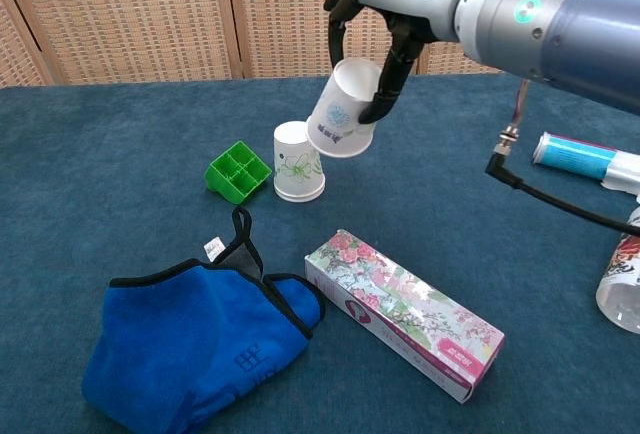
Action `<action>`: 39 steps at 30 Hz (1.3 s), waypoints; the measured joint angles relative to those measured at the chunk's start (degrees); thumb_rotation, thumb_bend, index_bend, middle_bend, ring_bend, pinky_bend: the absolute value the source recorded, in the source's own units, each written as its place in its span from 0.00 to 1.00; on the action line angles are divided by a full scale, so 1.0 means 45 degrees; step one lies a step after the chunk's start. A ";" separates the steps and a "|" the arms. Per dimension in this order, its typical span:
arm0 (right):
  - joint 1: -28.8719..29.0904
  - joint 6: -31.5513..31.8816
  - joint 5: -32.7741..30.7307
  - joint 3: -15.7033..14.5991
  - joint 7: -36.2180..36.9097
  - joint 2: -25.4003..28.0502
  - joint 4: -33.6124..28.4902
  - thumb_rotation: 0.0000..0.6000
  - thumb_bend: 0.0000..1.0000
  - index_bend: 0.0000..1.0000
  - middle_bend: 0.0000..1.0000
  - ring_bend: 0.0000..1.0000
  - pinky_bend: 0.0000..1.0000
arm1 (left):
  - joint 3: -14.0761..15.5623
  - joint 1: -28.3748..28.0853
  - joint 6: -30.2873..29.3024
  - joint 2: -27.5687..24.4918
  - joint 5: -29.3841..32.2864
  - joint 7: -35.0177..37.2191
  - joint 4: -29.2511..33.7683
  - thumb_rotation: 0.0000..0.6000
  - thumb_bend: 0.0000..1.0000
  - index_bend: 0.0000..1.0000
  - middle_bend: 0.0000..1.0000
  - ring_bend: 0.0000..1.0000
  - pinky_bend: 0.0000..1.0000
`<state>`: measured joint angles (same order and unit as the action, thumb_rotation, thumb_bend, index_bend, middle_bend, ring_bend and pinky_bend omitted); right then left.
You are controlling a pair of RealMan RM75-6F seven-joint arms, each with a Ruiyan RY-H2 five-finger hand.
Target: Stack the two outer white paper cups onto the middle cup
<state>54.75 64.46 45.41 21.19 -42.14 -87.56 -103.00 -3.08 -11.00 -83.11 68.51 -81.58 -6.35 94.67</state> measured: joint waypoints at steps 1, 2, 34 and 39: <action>0.0187 -0.0011 -0.0109 0.0079 -0.0040 -0.0169 0.0192 1.00 0.21 0.57 0.15 0.00 0.08 | -0.0029 0.0004 0.0031 -0.0007 0.0034 0.0070 -0.0044 1.00 0.18 0.09 0.00 0.00 0.00; 0.0329 -0.0025 -0.0199 0.0141 -0.0064 -0.0288 0.0333 1.00 0.21 0.57 0.15 0.00 0.08 | -0.0048 0.0004 0.0068 -0.0011 0.0065 0.0112 -0.0070 1.00 0.18 0.09 0.00 0.00 0.00; 0.3103 -0.2104 -0.1763 0.0480 0.0811 -0.2675 0.5865 1.00 0.21 0.58 0.16 0.00 0.09 | -0.0400 -0.0039 0.0689 0.0083 0.0579 0.0432 -0.0638 1.00 0.18 0.10 0.00 0.00 0.00; 0.3267 -0.2245 -0.1727 0.0446 0.0953 -0.2884 0.6375 1.00 0.21 0.58 0.16 0.00 0.09 | -0.0407 -0.0049 0.0774 0.0119 0.0619 0.0441 -0.0717 1.00 0.18 0.10 0.00 0.00 0.00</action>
<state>69.45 54.35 37.63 23.20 -37.85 -100.54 -74.31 -4.91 -11.23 -79.63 69.05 -78.80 -4.37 91.44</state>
